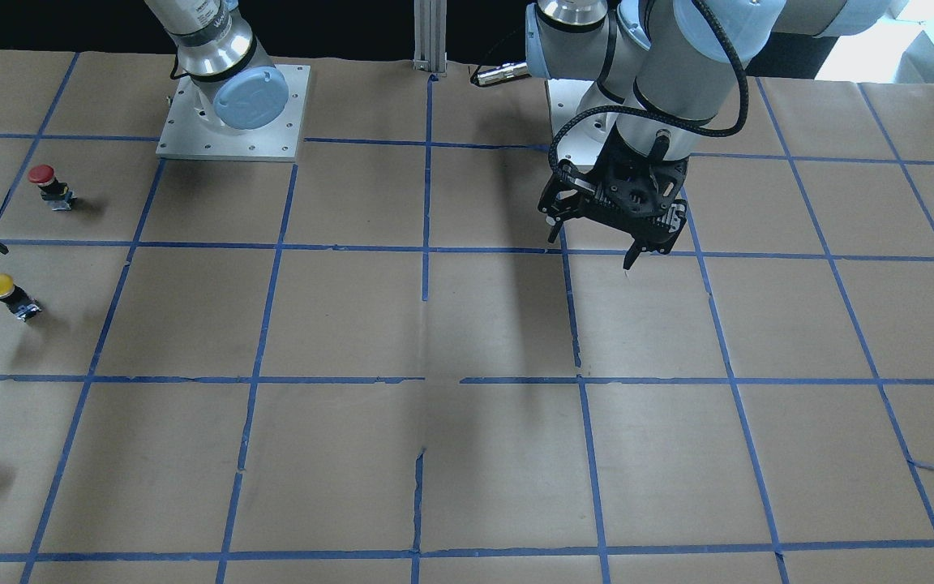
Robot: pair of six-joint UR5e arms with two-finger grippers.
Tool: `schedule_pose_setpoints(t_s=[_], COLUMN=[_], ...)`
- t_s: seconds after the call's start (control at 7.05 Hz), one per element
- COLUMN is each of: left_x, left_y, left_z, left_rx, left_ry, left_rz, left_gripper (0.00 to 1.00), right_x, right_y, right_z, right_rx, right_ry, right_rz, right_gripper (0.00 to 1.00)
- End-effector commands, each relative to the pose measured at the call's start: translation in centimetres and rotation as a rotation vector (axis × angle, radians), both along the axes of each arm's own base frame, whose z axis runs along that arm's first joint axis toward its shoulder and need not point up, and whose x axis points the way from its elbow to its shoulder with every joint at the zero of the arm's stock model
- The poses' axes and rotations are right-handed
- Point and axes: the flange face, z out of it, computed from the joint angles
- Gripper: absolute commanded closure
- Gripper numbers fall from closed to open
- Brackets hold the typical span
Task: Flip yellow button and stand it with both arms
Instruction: 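Lower the button upright with the right gripper onto the table and release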
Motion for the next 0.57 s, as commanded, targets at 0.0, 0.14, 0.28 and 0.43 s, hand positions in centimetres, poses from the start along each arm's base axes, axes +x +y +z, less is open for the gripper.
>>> schedule_pose_setpoints(t_s=[0.0, 0.14, 0.28, 0.43], left_x=[0.0, 0.0, 0.0, -0.1], left_y=[-0.1, -0.1, -0.1, 0.0], left_z=[0.1, 0.1, 0.1, 0.1], left_rx=[-0.001, -0.001, -0.001, -0.001], left_ry=[0.000, 0.000, 0.000, 0.000], left_rz=[0.000, 0.000, 0.000, -0.002], left_gripper=[0.00, 0.00, 0.00, 0.00], right_x=[-0.4, 0.5, 3.1, 7.0], right_y=[-0.3, -0.2, -0.5, -0.8], right_z=[4.3, 7.1, 10.8, 13.1], right_rx=[0.059, 0.109, 0.128, 0.196], right_ry=[0.051, 0.124, 0.197, 0.158], right_rz=[-0.165, -0.241, -0.312, -0.471], right_gripper=[0.00, 0.00, 0.00, 0.00])
